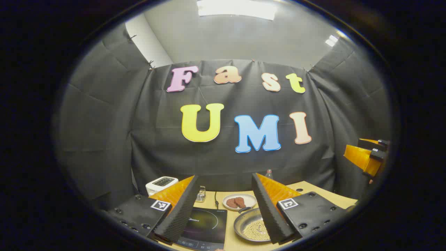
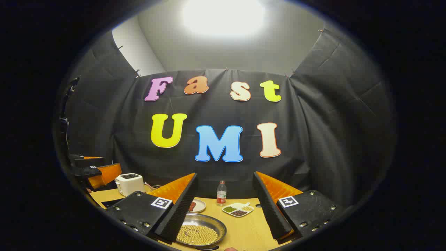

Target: First push the handle of the pot to place it horizontally, then grasp the pot with both hands and set it on the induction cooktop.

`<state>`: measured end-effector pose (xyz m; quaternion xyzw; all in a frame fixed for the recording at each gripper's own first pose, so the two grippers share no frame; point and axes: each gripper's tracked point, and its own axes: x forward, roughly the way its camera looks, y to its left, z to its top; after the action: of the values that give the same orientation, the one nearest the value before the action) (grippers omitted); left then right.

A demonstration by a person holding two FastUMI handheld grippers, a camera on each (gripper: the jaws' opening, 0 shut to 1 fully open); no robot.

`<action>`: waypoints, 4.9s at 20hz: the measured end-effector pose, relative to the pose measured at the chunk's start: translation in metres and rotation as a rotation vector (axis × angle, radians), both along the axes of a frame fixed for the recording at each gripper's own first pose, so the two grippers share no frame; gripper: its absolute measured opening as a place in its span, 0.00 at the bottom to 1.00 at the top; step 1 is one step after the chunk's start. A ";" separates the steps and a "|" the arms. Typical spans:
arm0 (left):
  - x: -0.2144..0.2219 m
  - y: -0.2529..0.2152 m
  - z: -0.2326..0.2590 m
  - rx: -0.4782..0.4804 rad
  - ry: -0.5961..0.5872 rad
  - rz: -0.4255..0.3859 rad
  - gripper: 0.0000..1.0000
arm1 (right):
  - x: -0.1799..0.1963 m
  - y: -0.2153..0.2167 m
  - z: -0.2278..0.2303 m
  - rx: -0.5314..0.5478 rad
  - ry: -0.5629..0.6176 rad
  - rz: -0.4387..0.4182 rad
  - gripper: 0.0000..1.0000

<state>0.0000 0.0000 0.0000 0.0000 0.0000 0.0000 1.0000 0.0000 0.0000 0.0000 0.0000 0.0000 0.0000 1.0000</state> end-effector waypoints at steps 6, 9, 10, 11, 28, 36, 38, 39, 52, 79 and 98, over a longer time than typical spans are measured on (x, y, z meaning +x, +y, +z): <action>-0.003 0.004 -0.002 0.011 0.005 0.004 0.94 | -0.003 -0.005 -0.002 0.001 0.010 -0.022 0.95; -0.006 0.006 -0.002 0.015 0.006 0.000 0.94 | -0.004 -0.006 -0.004 -0.002 0.018 -0.032 0.95; -0.007 0.006 -0.002 0.017 0.005 -0.001 0.99 | -0.005 -0.005 -0.005 -0.004 0.021 -0.034 0.95; -0.008 0.007 0.000 0.018 0.002 -0.002 0.99 | -0.006 -0.005 -0.004 -0.007 0.021 -0.037 0.95; -0.019 0.031 0.005 0.030 -0.026 0.008 0.96 | -0.004 0.015 -0.014 -0.024 0.083 -0.031 0.95; -0.016 0.065 0.006 0.035 -0.034 0.014 0.96 | -0.001 0.058 -0.032 -0.041 0.157 0.052 0.34; -0.014 0.076 0.006 0.034 -0.034 0.008 0.96 | -0.001 0.057 -0.036 -0.065 0.167 0.020 0.01; -0.014 0.080 0.004 0.035 -0.033 0.005 0.96 | 0.001 0.071 -0.044 -0.065 0.190 0.045 0.01; -0.022 0.108 -0.016 0.032 -0.010 0.067 0.94 | -0.054 0.118 -0.194 -0.117 0.649 0.388 0.01; 0.051 -0.001 -0.057 0.056 0.112 0.135 0.96 | -0.037 0.011 -0.324 -0.215 0.983 0.526 0.01; 0.043 -0.038 -0.103 0.095 0.211 0.247 0.96 | 0.068 -0.063 -0.345 -0.134 0.895 0.335 0.01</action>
<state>0.0432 -0.0377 -0.1026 0.0472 0.1052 0.1229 0.9857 0.0680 -0.0632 -0.3450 -0.0643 0.4303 0.1610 0.8859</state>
